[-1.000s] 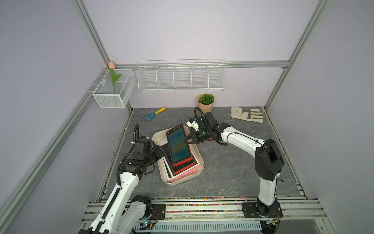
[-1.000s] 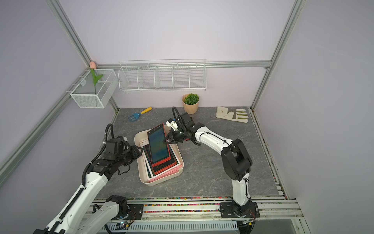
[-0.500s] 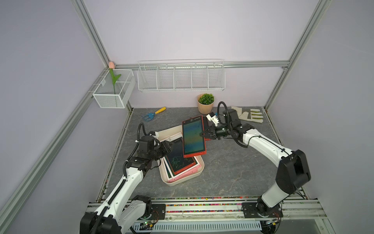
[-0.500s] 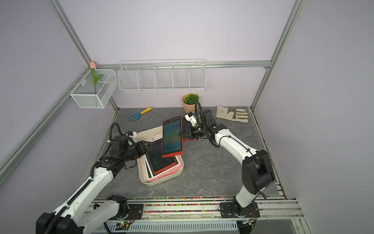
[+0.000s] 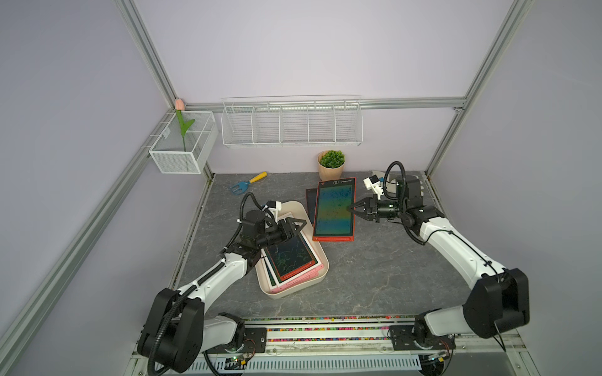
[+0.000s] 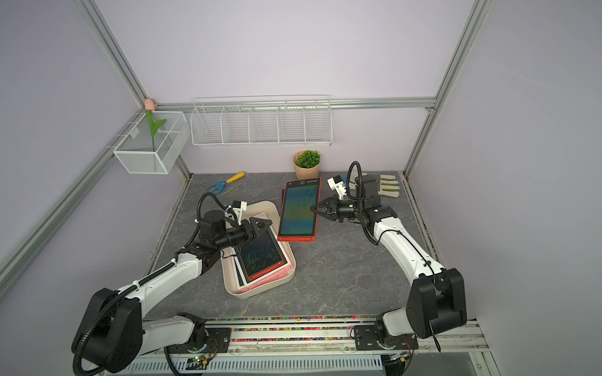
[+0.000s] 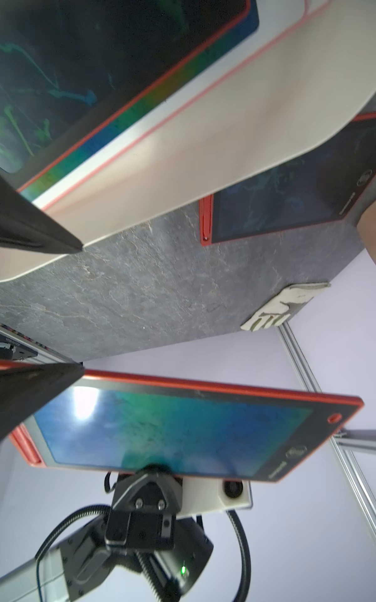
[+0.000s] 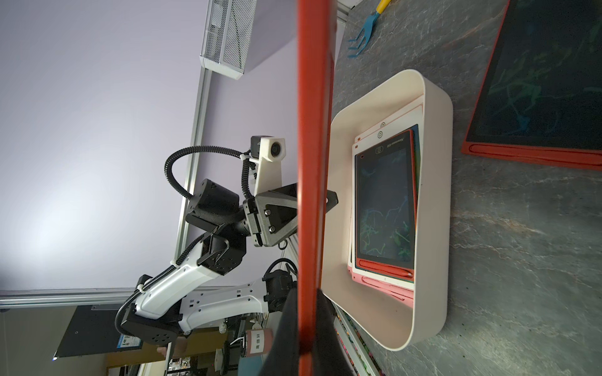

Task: Take out the writing tablet from the storage box
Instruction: Pick up the writing tablet from the storage box.

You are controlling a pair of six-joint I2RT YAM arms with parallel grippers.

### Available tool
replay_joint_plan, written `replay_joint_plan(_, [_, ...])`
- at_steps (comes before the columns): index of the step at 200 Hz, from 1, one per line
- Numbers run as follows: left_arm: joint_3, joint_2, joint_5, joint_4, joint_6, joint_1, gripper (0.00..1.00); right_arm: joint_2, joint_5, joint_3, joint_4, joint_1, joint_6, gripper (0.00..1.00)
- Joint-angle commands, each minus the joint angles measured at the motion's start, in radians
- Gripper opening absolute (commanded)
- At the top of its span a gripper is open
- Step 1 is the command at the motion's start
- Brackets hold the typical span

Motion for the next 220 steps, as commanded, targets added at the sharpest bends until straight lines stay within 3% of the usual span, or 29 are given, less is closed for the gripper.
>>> replay_joint_plan(1, [0.013,0.029,0.064,0.164,-0.044,-0.031,0.55,-0.007,-0.066,-0.018,0.066,-0.010,0.040,0.07])
replay_joint_plan(30, [0.041,0.088,0.075,0.184,-0.026,-0.083,0.55,0.003,-0.080,-0.029,0.120,-0.016,0.076,0.07])
replay_joint_plan(65, [0.022,0.131,0.119,0.336,-0.096,-0.084,0.55,0.017,-0.089,-0.041,0.140,-0.017,0.082,0.07])
replay_joint_plan(118, [0.027,0.157,0.169,0.421,-0.135,-0.100,0.53,0.048,-0.106,-0.041,0.175,-0.026,0.088,0.07])
replay_joint_plan(165, [0.051,0.157,0.190,0.396,-0.123,-0.116,0.48,0.093,-0.143,-0.040,0.223,-0.033,0.103,0.07])
replay_joint_plan(220, [0.062,0.156,0.207,0.410,-0.142,-0.116,0.34,0.132,-0.151,-0.033,0.220,-0.045,0.088,0.08])
